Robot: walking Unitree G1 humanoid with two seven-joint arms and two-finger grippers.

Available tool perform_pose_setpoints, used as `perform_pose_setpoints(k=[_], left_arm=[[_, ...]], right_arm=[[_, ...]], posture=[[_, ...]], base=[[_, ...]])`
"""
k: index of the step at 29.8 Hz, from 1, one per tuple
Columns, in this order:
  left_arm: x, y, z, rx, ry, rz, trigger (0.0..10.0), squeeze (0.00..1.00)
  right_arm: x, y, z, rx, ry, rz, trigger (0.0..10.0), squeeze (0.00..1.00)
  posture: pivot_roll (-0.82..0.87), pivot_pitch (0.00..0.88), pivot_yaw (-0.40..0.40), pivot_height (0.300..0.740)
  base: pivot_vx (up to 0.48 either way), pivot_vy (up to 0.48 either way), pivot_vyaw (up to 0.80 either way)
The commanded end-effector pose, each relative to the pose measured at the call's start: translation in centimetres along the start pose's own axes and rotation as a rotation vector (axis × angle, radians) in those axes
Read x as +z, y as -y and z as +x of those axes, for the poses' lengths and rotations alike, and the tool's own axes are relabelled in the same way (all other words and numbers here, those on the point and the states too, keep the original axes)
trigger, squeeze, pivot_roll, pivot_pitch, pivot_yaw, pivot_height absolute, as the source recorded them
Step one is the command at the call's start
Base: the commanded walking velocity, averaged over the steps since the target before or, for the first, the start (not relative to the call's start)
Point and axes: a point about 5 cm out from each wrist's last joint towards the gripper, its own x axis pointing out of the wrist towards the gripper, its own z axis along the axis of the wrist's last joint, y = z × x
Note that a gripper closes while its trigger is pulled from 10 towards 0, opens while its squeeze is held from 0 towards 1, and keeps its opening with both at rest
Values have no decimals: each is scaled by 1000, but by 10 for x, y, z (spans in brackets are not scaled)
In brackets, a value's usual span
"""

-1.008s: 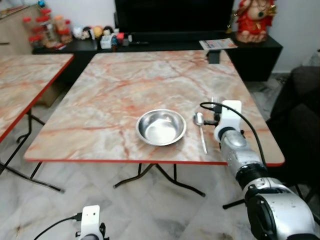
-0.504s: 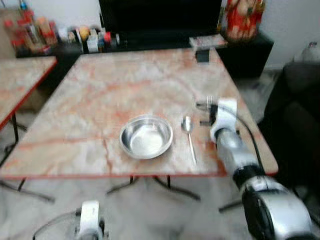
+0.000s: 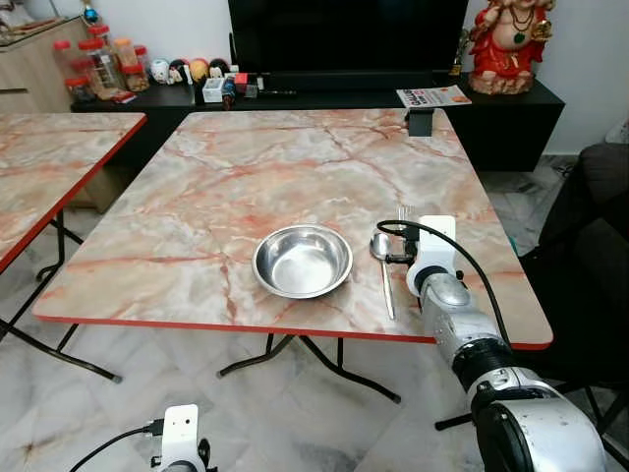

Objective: Setting the table

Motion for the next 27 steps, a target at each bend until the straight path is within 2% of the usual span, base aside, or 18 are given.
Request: perform_pose_setpoints(k=[1, 10, 27], left_arm=[[0, -3, 0, 3, -6, 4, 10000, 0], [-1, -3, 0, 3, -9, 4, 10000, 0], [-7, -6, -2, 15, -22, 2, 10000, 0]], right_arm=[[3, 5, 1, -20, 0, -4, 10000, 0], [11, 6, 4, -21, -6, -14, 10000, 0], [-3, 2, 4, -8, -84, -13, 10000, 0]], posture=[[-69, 0, 41, 740], [-60, 0, 37, 740], [-37, 0, 32, 740]], base=[[0, 0, 0], [0, 0, 0], [0, 0, 0]])
